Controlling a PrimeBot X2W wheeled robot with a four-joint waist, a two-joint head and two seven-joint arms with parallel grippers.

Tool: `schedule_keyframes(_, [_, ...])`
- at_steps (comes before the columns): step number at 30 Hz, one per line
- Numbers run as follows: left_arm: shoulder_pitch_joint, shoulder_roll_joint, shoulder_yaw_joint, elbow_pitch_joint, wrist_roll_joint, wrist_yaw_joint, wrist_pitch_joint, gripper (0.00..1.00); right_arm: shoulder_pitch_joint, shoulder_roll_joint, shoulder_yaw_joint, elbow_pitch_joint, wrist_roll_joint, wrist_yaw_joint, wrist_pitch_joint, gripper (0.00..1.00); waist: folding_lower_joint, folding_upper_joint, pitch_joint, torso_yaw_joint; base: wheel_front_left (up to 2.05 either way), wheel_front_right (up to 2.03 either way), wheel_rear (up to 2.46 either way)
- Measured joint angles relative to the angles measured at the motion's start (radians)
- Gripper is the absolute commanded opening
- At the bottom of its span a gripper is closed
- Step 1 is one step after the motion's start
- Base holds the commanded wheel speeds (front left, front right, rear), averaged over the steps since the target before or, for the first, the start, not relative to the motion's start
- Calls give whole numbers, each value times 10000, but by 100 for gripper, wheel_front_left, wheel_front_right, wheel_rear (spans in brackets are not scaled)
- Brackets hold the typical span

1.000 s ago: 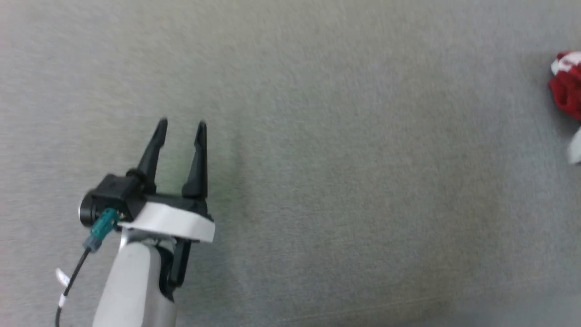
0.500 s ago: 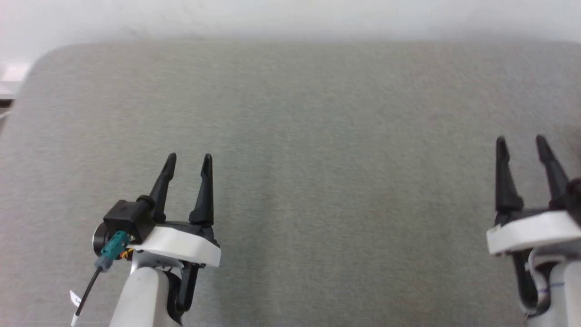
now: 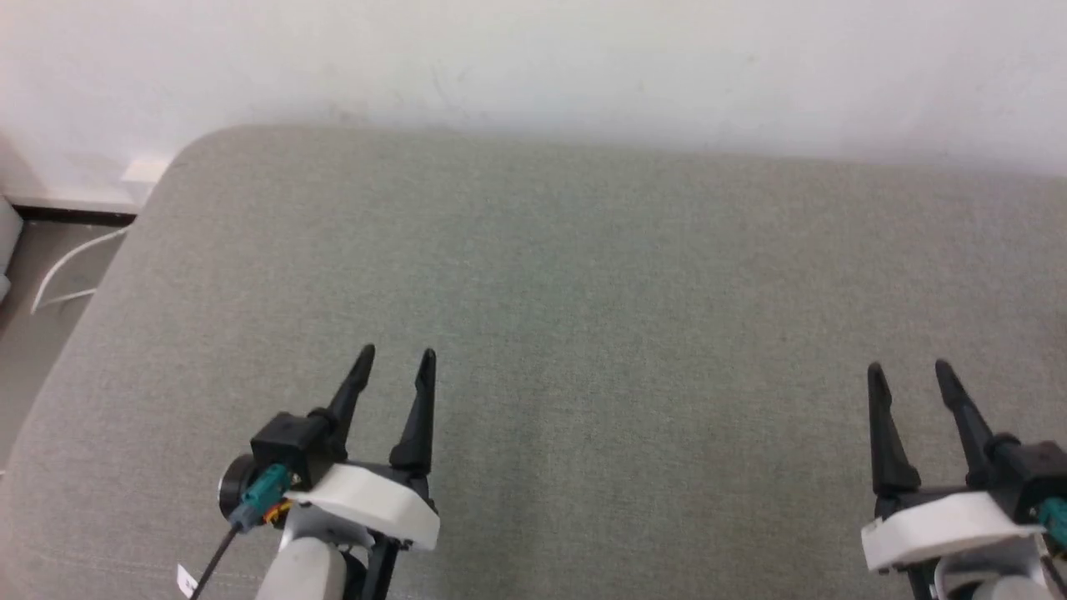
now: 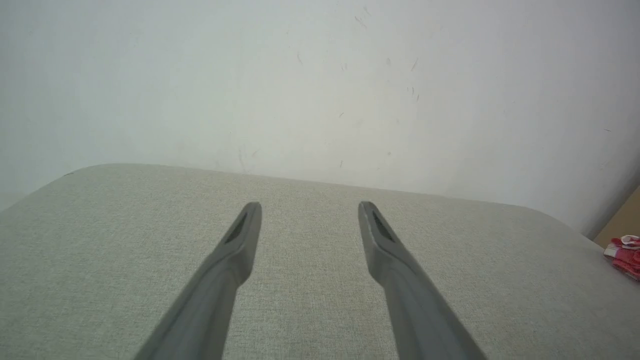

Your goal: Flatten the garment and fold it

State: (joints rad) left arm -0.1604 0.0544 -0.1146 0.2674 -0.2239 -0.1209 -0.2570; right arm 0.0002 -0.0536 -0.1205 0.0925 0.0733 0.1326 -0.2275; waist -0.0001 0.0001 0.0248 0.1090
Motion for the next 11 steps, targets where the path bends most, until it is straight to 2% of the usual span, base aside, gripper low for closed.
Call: schedule_keyframes(11, [757, -23, -151, 58, -54, 278, 0, 100, 834, 2, 138, 240, 337, 0, -123, 100, 0, 0, -719, 207, 0, 0, 0])
